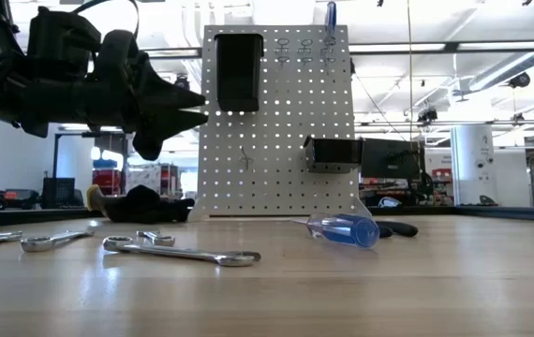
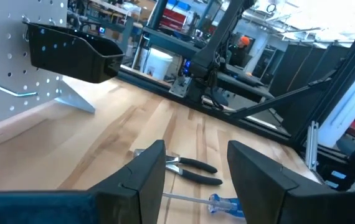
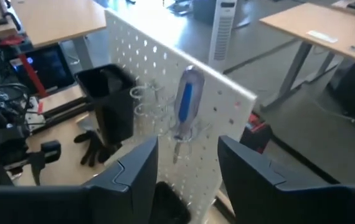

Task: Hang tools onto peg board
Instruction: Hang the blue screwdriver on the peg board

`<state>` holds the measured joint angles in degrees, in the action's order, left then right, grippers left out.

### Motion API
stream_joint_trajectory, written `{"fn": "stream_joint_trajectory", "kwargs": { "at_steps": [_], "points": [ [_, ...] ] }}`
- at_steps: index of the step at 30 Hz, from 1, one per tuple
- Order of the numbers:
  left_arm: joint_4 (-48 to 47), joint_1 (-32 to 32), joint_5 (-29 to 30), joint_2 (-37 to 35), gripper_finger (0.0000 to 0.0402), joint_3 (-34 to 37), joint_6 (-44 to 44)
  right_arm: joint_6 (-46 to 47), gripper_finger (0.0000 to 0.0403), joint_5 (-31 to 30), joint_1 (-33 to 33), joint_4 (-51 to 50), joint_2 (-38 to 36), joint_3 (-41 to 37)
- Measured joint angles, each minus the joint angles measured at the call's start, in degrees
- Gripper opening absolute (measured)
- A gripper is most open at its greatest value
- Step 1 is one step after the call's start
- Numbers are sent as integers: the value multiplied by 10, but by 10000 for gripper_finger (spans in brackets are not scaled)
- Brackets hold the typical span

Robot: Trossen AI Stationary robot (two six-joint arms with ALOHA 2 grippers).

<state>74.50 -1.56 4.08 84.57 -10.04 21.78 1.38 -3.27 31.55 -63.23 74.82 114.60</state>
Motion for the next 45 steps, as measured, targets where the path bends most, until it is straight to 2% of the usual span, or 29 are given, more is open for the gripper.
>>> {"fn": "stream_joint_trajectory", "kwargs": {
  "at_steps": [12, 16, 27, 30, 35, 39, 45],
  "points": [
    [-3, 0, 0, -33, 162, 0, 8, 59, 146, 0, -69, 58, -80, -186],
    [-11, -1, -18, -45, 162, 0, 2, 79, 141, -23, -97, 57, -90, -230],
    [-56, 0, -37, -93, 162, 0, 0, 116, 123, -58, -187, 60, -95, -277],
    [-69, 0, -63, -102, 162, 0, 18, 122, 116, -60, -210, 60, -95, -279],
    [-70, 0, -66, -98, 162, -3, 24, 141, 97, -84, -252, 68, -95, -309],
    [-69, 0, -63, -83, 162, -16, -8, 164, 77, -117, -281, 86, -94, -364],
    [-72, -1, -83, -55, 162, -52, -10, 188, 41, -101, -315, 182, -96, -463]
  ]
}}
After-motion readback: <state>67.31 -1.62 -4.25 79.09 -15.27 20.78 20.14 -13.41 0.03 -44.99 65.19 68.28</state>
